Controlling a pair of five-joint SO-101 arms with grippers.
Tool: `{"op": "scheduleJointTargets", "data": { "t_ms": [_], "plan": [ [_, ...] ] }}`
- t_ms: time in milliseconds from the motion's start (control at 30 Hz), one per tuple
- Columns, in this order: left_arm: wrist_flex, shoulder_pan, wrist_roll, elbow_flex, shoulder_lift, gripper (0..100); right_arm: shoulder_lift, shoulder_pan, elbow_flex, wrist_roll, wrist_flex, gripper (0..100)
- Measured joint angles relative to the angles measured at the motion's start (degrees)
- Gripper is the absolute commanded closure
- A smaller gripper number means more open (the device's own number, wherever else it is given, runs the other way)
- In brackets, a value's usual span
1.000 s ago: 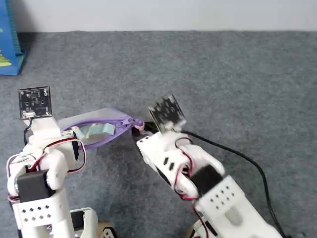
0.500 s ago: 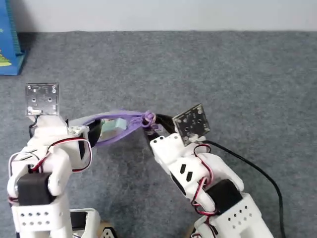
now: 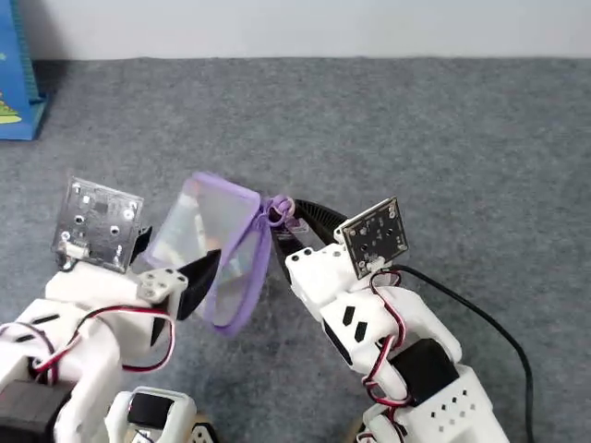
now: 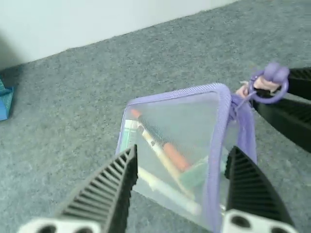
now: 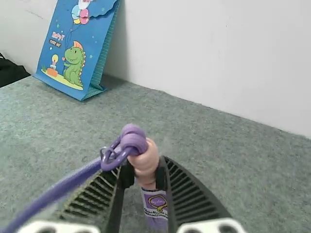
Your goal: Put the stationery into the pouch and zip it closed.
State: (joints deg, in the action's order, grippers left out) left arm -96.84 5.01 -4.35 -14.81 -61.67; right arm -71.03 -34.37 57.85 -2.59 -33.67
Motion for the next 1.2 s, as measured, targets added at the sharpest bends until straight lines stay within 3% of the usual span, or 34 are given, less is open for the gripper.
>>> {"op": "scheduleJointTargets", "data": {
  "t_ms": [467,833,1000,1200],
  "plan": [
    [-0.8,-7.8,-0.9,0.6,0.0,72,1.5,0.1,-9.0,7.3,5.3,99.1],
    [-2.5,-8.4,-0.9,0.6,-0.9,72,16.8,8.0,-22.1,7.8,5.3,99.1],
    [-2.5,-8.5,-0.9,-2.2,-9.8,72,22.2,7.5,-24.2,7.9,5.3,99.1],
    [-0.9,-8.4,-0.9,-12.0,-22.9,72,20.8,-0.1,-24.4,10.8,0.5,99.1]
  ]
}}
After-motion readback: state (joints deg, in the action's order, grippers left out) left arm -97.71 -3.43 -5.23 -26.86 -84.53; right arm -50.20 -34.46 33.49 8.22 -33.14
